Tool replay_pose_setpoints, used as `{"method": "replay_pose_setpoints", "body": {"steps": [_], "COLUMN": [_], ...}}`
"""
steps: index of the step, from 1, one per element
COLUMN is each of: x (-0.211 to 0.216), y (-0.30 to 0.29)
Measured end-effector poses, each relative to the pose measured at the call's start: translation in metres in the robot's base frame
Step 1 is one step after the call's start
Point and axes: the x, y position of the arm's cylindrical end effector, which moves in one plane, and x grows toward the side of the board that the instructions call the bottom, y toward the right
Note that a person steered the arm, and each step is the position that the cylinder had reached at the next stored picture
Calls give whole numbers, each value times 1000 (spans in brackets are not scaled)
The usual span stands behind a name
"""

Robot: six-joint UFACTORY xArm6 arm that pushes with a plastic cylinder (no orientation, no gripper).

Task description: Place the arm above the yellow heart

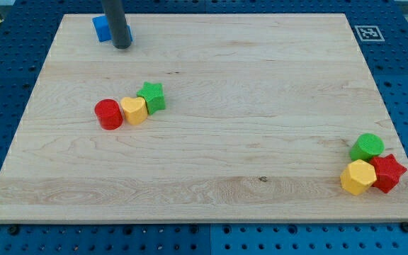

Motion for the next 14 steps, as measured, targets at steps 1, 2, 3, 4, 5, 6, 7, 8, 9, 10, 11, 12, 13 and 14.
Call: {"method": "replay_pose_setpoints", "body": {"steps": [1, 2, 3, 4, 5, 6, 7, 8, 9, 10, 11, 12, 13, 14], "x": [18, 19, 23, 34, 36, 37, 46, 58, 65, 70, 90, 102, 115, 121], "y": [0, 0, 0, 0, 0, 0, 0, 0, 0, -1, 7, 11, 26, 36]}}
